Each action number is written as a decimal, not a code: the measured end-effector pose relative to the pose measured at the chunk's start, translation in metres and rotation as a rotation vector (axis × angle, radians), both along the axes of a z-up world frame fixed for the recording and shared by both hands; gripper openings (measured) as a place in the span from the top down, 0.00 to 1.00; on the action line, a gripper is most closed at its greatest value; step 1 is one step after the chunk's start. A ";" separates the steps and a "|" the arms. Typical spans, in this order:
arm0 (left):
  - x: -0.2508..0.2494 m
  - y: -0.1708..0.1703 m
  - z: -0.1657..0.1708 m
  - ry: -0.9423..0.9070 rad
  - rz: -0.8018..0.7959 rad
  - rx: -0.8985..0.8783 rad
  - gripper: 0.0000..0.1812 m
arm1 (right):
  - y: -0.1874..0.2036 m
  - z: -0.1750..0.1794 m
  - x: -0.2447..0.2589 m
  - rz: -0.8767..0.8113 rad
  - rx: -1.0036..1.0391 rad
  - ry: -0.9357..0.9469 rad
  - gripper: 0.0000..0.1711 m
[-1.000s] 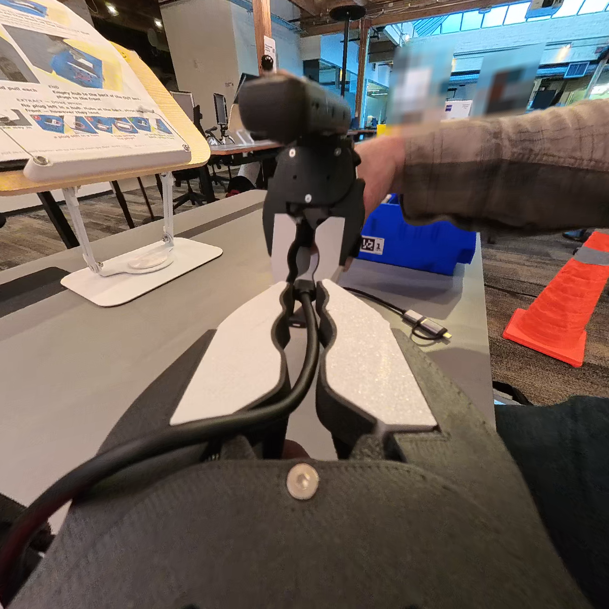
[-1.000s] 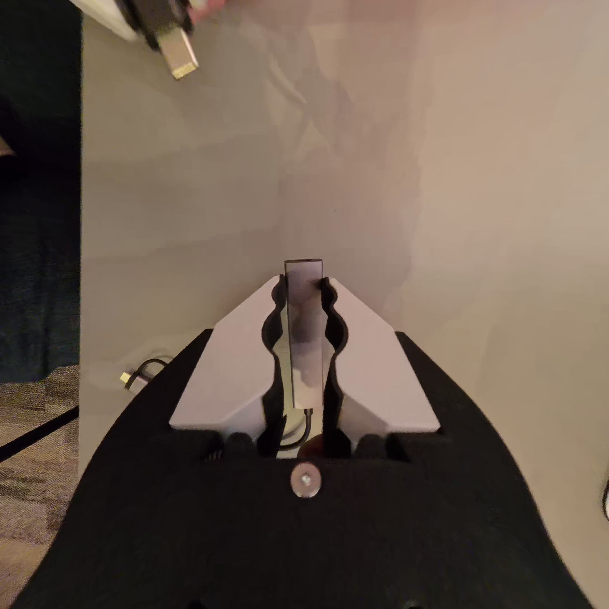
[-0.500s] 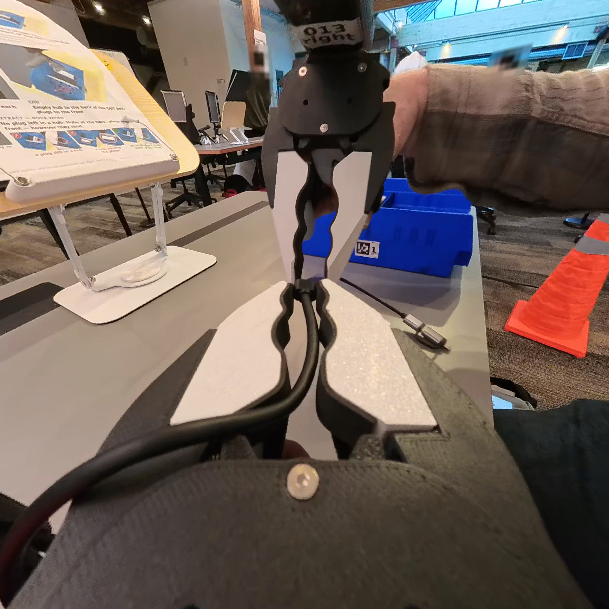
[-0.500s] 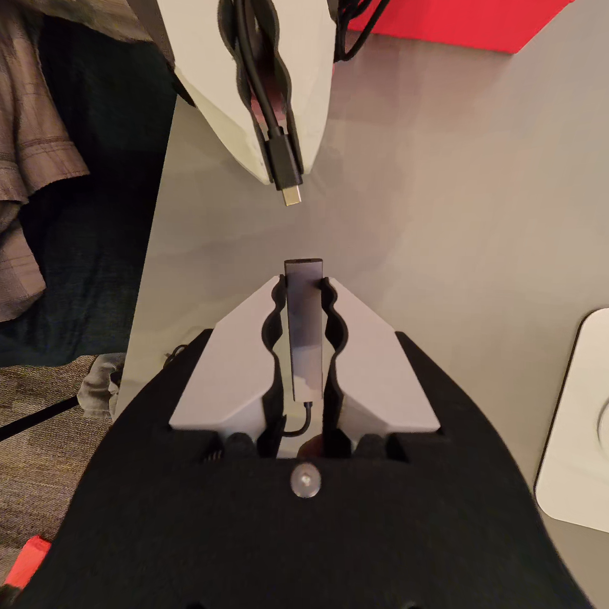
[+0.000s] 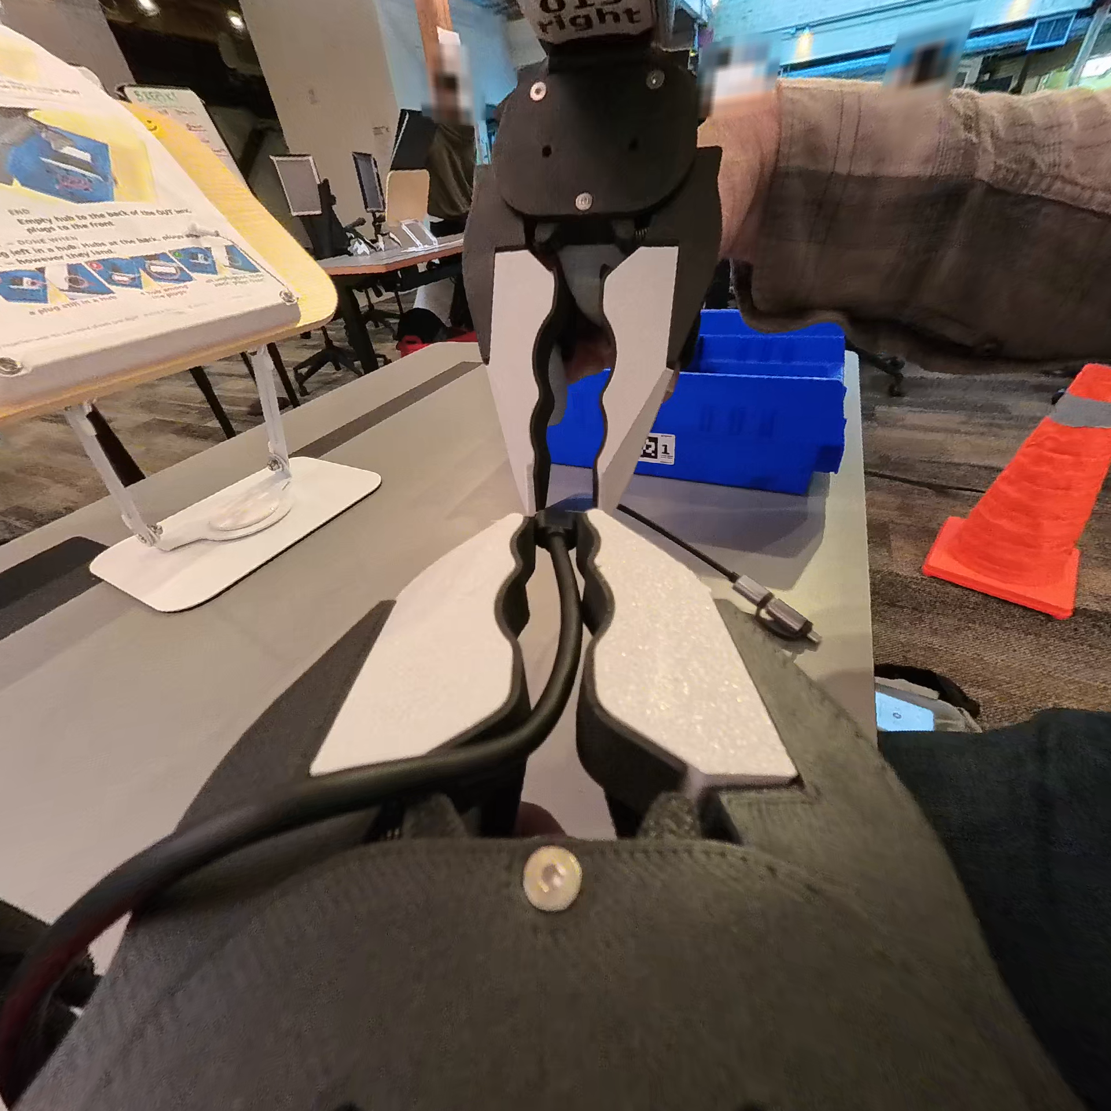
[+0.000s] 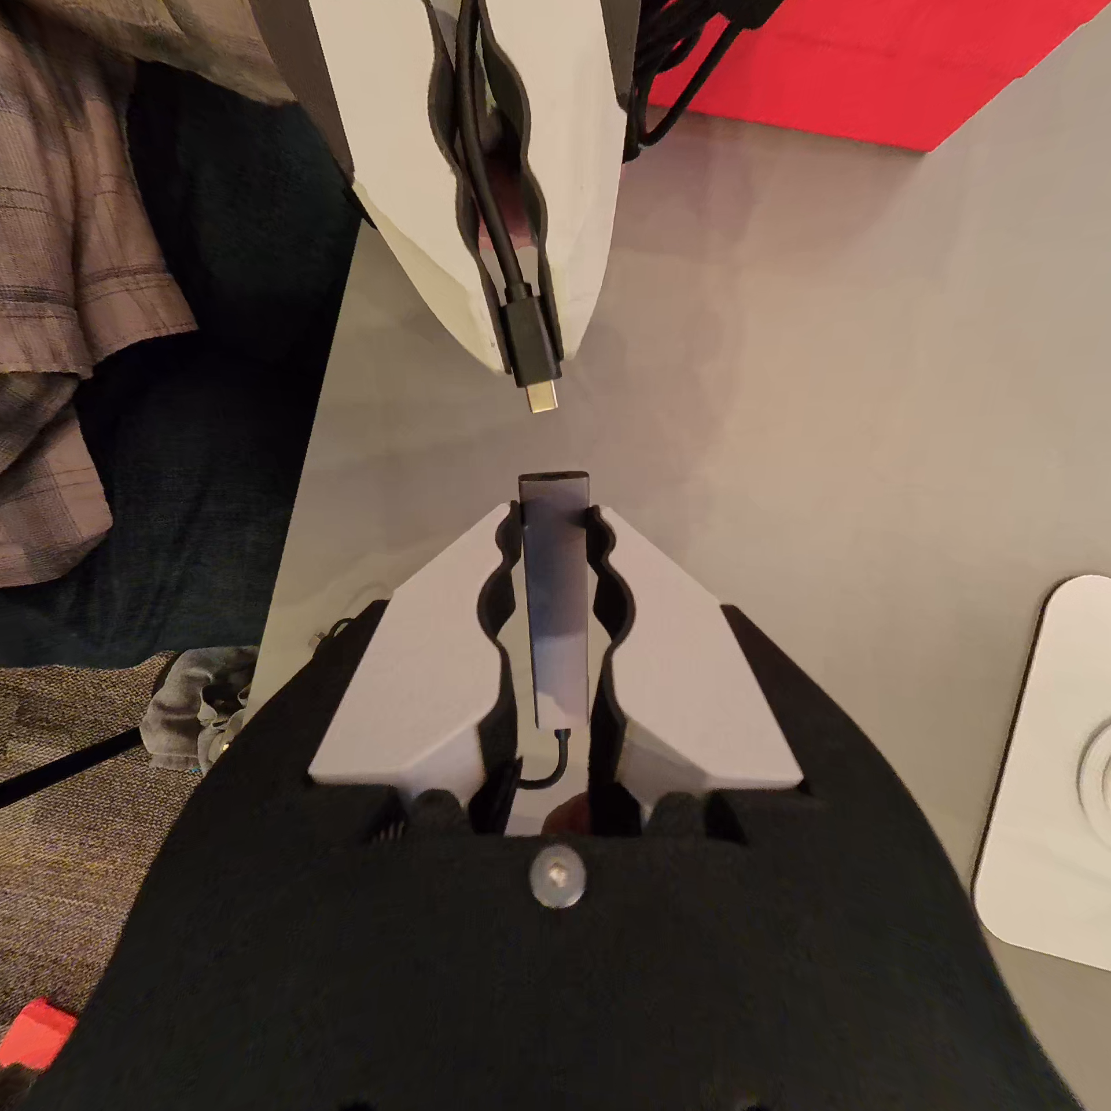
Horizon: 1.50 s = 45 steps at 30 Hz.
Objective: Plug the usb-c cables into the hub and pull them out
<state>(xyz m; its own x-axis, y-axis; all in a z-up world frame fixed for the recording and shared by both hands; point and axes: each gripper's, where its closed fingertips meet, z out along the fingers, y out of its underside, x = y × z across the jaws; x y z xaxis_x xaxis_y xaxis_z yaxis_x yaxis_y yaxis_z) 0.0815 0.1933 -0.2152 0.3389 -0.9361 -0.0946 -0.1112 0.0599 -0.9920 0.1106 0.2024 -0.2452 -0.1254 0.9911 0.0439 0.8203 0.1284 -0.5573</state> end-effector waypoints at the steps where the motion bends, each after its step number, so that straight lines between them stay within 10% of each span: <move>1: 0.001 0.000 -0.001 0.005 -0.002 0.002 0.93 | 0.000 0.000 0.001 0.001 0.000 -0.001 0.89; 45: 0.015 -0.003 -0.014 0.021 -0.016 -0.060 0.93 | -0.007 0.003 -0.007 0.027 0.122 -0.003 0.89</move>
